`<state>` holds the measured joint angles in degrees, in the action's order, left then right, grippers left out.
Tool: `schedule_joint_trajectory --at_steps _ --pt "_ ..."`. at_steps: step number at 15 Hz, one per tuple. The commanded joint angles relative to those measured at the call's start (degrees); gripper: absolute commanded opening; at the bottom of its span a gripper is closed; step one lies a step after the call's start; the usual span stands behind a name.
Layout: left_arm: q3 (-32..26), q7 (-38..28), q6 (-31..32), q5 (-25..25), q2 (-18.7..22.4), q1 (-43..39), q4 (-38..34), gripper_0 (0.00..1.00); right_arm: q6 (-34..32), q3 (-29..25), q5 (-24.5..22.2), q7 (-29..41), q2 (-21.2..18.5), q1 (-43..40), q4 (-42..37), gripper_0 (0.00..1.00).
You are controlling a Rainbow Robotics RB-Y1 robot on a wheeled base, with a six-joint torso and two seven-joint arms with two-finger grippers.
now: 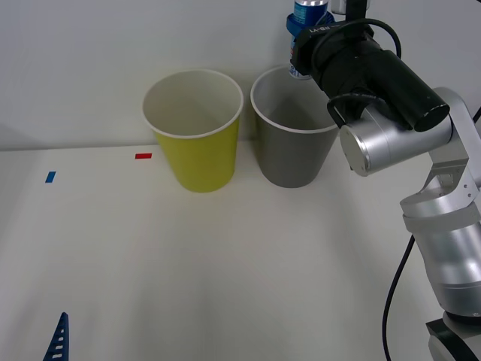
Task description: Put cans in the gray bin and PET bottles in the light green bin.
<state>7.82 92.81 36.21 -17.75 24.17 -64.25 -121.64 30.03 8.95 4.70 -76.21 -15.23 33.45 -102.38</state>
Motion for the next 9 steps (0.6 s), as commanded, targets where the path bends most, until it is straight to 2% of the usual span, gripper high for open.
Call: schedule_joint_trajectory --at_steps 1,5,6,7,9 --pt "0.0 0.0 0.0 0.0 0.0 0.0 0.0 1.00 0.0 0.0 -1.4 1.2 -0.3 0.0 0.0 0.00" --pt "0.0 0.0 0.0 0.0 0.0 0.0 0.0 1.00 0.0 0.0 -1.5 2.4 -0.4 0.0 0.0 0.02" --pt "0.0 0.0 0.0 0.0 0.0 0.0 0.0 1.00 -0.1 0.1 -1.5 2.6 -0.4 0.0 0.1 0.55" --pt "0.0 0.0 0.0 0.0 0.0 0.0 0.0 1.00 0.0 0.3 -1.5 2.8 -0.4 0.0 0.0 1.00" --pt "0.0 0.0 0.0 0.0 0.0 0.0 0.0 1.00 0.0 0.8 -2.6 3.4 -0.4 0.0 0.0 1.00"
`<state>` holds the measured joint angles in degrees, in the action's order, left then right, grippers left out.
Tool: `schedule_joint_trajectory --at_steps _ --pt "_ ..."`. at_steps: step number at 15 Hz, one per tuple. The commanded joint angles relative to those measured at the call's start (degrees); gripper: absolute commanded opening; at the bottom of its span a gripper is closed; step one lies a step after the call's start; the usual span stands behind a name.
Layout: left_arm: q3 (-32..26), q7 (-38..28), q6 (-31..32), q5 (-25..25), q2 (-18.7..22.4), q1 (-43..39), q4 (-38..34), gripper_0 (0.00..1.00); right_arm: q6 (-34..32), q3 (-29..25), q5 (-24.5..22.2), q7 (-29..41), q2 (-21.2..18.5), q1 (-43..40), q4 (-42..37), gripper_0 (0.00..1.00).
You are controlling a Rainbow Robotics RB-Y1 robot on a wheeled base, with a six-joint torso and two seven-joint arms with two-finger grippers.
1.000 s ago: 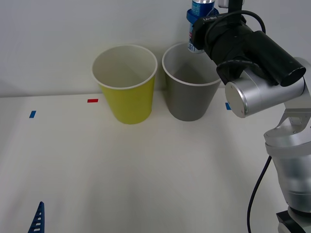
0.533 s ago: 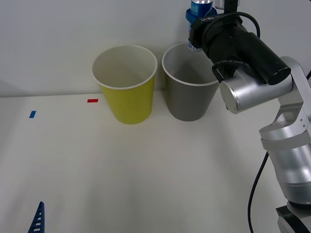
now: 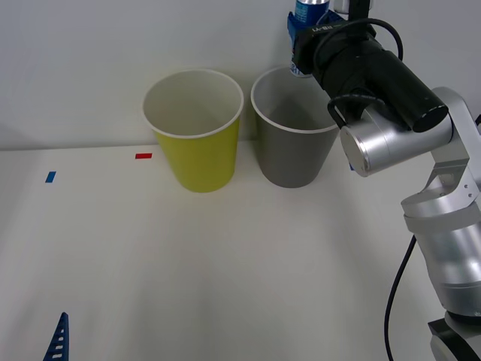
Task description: Put cans in the gray bin and PET bottles in the light green bin.
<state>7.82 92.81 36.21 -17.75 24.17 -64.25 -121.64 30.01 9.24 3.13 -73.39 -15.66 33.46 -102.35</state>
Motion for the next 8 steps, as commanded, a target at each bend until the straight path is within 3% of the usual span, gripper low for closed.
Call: schedule_joint_trajectory --at_steps 1,8 --pt "0.0 0.0 0.0 0.0 0.0 0.0 0.0 1.00 0.0 0.9 -1.9 0.7 0.0 -0.1 0.0 1.00" --pt "0.0 0.0 0.0 0.0 0.0 0.0 0.0 1.00 -0.5 1.8 -5.1 2.9 0.5 -4.1 -4.7 1.00"
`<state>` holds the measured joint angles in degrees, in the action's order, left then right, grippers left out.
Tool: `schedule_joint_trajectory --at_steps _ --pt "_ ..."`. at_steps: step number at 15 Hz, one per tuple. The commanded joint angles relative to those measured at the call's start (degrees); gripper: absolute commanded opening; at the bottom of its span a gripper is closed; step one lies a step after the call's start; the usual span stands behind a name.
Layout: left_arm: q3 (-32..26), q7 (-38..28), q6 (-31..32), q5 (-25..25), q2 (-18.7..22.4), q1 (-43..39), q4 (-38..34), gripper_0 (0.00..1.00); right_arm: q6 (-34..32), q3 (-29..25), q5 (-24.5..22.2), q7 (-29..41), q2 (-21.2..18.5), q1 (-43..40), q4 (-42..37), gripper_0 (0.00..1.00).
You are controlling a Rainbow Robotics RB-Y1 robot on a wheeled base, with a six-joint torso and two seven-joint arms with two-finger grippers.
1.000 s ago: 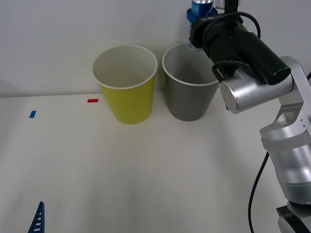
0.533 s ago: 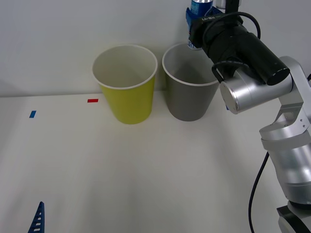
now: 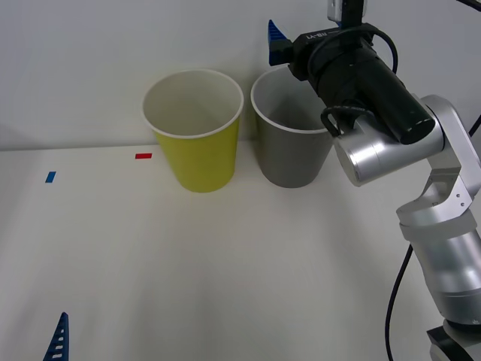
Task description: Put cans in the gray bin and PET bottles in the light green bin.
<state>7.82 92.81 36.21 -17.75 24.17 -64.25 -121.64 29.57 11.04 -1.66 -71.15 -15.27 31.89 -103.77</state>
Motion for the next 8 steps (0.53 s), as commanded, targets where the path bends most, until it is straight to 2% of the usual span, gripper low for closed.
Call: schedule_joint_trajectory --at_steps 1,8 --pt "0.0 0.0 0.0 0.0 0.0 0.0 0.0 1.00 0.0 -0.1 -0.3 1.0 -0.1 -4.6 -5.7 1.00" --pt "0.0 0.0 0.0 0.0 0.0 0.0 0.0 1.00 0.0 -3.7 -1.0 2.0 -2.4 -22.4 -22.6 1.00"
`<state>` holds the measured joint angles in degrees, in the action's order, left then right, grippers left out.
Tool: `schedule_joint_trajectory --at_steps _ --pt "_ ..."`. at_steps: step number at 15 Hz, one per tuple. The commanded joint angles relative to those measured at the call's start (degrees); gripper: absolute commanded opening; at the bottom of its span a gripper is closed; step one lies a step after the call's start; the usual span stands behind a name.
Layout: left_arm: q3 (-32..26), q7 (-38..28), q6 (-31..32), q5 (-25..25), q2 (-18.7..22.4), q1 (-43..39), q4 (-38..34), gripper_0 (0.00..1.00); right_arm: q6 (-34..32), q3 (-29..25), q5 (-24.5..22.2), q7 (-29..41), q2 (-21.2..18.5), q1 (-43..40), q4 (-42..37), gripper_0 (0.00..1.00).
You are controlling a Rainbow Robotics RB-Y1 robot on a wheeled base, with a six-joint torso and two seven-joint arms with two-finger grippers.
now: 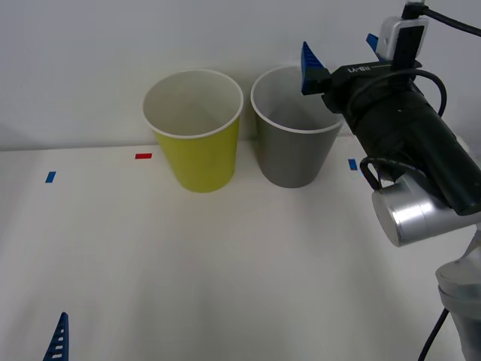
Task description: Put cans in the gray bin and PET bottles in the light green bin.
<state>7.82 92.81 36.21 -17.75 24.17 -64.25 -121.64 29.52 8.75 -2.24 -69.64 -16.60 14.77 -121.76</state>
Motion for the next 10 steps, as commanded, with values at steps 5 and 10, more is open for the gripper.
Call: schedule_joint_trajectory --at_steps 5,10 --pt "0.0 0.0 0.0 0.0 0.0 0.0 0.0 1.00 -0.1 -4.2 -2.2 1.4 -1.6 -16.9 -13.0 1.00" --pt "0.0 0.0 0.0 0.0 0.0 0.0 0.0 1.00 -6.8 -6.9 -5.4 2.8 -0.7 -28.6 -15.9 1.00"
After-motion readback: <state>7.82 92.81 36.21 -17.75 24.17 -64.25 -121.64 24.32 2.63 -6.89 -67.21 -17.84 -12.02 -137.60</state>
